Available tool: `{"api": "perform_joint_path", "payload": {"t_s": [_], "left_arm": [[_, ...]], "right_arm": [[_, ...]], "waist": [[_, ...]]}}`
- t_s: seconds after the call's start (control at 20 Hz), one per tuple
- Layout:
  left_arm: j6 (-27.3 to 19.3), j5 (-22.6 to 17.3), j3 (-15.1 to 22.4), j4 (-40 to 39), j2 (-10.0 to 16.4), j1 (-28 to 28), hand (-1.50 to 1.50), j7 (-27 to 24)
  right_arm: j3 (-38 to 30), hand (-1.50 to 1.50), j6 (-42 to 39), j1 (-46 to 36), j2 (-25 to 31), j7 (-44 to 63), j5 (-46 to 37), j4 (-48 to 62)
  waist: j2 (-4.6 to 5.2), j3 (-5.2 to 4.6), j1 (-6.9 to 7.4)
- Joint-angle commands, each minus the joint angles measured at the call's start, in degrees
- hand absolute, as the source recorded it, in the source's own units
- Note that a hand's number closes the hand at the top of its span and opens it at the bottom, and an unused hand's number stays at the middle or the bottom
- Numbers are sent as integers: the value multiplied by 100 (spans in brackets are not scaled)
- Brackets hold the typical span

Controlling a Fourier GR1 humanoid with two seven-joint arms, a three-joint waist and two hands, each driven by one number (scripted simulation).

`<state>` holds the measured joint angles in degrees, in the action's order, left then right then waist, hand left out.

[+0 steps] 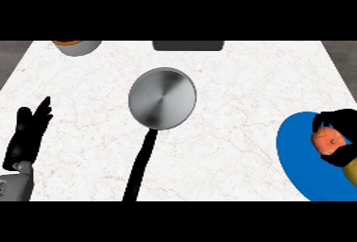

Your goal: Pick the squash from the plate and place it in the pan

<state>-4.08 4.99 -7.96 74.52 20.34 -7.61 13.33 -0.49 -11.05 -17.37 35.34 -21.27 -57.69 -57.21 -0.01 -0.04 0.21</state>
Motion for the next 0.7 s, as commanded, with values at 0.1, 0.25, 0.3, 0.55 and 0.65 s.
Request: {"api": "perform_joint_path", "payload": {"t_s": [0.1, 0.25, 0.3, 0.55, 0.65], "left_arm": [[150, 71, -150, 281, -42, 252, 0, 67], [127, 137, -53, 12, -156, 267, 0, -308], [78, 199, -77, -20, -99, -77, 0, 83], [202, 80, -175, 404, -34, -39, 0, 472], [22, 172, -74, 400, -193, 121, 0, 319]], "right_arm": [[-133, 150, -126, -176, -225, 29, -142, -59], [261, 150, -395, -569, -790, 721, -356, -264], [280, 150, -702, -309, -751, 781, -260, -910], [121, 150, -410, -385, -1083, 900, -180, -1082], [8, 150, 142, -452, -1365, 817, 23, -1475]], "waist": [[-1, 4, -2], [4, 2, 15], [-5, 2, -30], [-6, 5, -15], [-18, 8, -26]]}}
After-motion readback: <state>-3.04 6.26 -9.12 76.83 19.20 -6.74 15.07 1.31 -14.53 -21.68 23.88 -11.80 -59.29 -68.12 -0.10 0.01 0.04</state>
